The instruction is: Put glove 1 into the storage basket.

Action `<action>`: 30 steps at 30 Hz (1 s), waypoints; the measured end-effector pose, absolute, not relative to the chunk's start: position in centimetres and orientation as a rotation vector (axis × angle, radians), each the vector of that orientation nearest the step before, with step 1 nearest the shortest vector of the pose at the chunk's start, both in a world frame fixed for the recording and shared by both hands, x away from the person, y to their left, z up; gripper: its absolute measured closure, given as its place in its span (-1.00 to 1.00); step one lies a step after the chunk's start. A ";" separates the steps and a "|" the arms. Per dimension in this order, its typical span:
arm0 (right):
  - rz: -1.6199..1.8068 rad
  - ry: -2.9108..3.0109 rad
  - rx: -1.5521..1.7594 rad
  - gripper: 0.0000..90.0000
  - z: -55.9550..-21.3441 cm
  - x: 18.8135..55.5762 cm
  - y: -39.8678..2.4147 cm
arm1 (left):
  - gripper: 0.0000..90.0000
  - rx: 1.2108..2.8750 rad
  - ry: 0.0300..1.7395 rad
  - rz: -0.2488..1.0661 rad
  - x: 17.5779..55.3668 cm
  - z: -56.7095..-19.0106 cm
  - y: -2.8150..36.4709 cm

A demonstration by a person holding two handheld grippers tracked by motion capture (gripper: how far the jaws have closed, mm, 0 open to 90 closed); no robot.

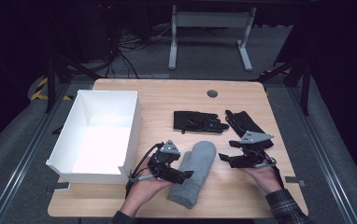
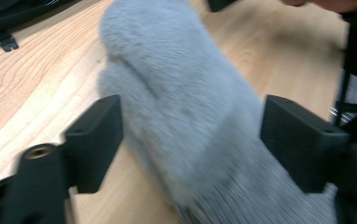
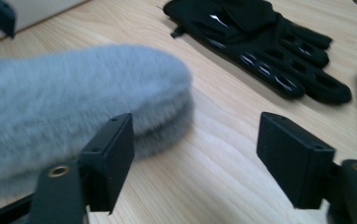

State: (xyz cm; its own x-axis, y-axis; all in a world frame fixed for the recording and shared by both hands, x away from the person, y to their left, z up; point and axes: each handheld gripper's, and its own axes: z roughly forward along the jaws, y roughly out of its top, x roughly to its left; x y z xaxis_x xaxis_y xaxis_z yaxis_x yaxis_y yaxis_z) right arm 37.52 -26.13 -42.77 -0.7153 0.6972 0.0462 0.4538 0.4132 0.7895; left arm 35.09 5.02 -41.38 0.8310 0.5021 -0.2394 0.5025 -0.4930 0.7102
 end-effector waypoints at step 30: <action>1.015 2.466 0.960 -0.93 -47.2 35.4 -27.1 | -0.31 2.259 0.788 -0.208 37.5 -45.7 2.1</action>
